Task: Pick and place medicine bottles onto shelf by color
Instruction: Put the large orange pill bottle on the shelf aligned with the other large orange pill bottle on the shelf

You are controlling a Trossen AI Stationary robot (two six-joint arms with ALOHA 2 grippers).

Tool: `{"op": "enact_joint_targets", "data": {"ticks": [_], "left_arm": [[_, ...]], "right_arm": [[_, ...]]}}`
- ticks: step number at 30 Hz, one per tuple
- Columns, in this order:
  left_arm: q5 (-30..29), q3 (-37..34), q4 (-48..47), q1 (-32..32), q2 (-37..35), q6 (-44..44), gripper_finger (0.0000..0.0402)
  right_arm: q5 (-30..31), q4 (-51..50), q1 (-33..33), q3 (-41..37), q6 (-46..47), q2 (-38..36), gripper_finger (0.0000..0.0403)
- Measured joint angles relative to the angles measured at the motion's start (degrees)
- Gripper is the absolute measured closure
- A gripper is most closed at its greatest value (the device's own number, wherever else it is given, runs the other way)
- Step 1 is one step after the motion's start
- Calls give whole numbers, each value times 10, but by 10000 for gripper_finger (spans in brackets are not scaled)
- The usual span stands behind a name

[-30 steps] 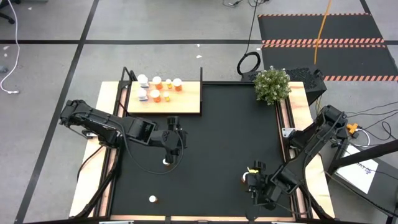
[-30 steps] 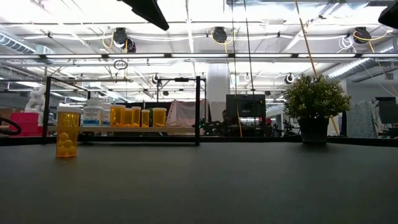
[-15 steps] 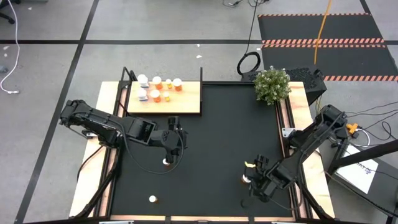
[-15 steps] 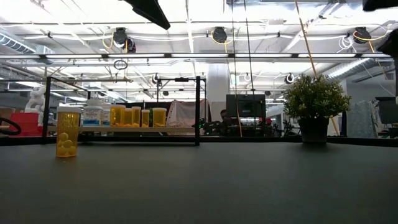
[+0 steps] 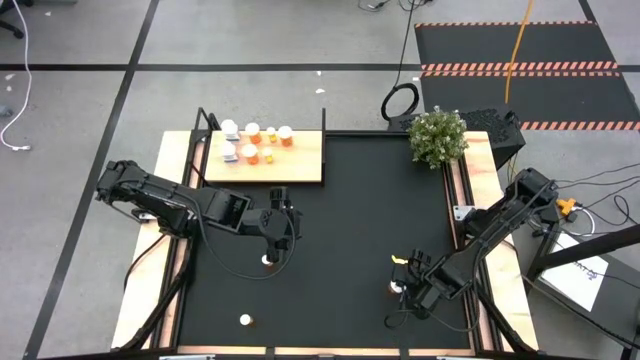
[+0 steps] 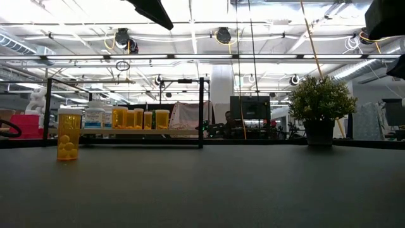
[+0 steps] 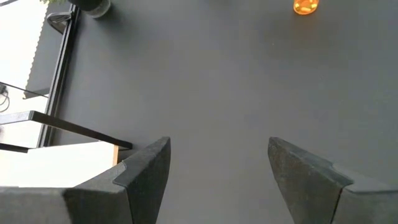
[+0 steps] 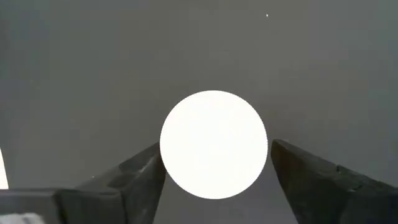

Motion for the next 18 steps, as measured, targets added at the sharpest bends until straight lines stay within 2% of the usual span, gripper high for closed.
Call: {"op": "enact_joint_targets", "data": {"ticks": [9,18], "left_arm": [[0,0,9,0,0,3,131],[0,0,43,0,0,5,131]], "right_arm": [[8,2,0,-2,-25,0,202],[8,47,-34,-2,-64,0,241]]}}
